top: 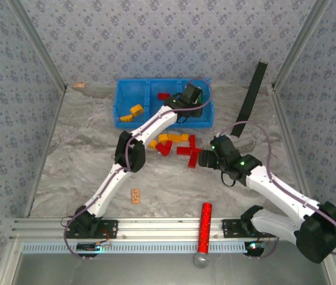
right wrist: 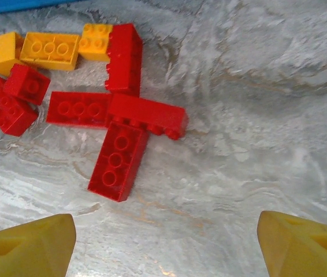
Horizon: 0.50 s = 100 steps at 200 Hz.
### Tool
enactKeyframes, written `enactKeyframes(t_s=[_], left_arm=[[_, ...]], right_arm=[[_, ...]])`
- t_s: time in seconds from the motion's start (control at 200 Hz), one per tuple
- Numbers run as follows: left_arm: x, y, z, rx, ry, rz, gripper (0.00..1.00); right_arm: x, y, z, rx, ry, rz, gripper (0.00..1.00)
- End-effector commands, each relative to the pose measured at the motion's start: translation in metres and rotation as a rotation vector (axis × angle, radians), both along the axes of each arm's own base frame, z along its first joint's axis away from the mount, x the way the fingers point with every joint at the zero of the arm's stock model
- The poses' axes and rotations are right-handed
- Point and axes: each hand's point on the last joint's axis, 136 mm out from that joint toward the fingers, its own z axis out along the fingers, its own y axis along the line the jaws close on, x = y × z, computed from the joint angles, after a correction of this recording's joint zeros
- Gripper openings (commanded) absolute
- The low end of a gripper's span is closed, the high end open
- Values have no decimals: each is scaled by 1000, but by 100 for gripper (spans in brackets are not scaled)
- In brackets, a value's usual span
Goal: Sort the legos into containers by color
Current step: Place the lego in the container, then pick up the lego from the center of the table.
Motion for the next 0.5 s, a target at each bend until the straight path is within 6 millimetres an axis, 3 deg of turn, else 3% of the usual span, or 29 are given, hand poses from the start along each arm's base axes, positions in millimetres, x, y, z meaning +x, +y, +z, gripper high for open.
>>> enactKeyframes(t_s=[0.0,0.125,0.305,0.495], left_arm=[[6,-5,25,-54,-42,-5,41],[6,-3,29,-54,-42,-7,48],[4,-7,43,-89,-51,-26,48],[-3,-14,79,-132,-94,-88,46]], right_arm=[[-1,15,-13,47,33,-5,83],[-2,29,-19,47,50,8,83],[-2,41,-28,48,67,15,82],[1,46,-38,56,80,12,81]])
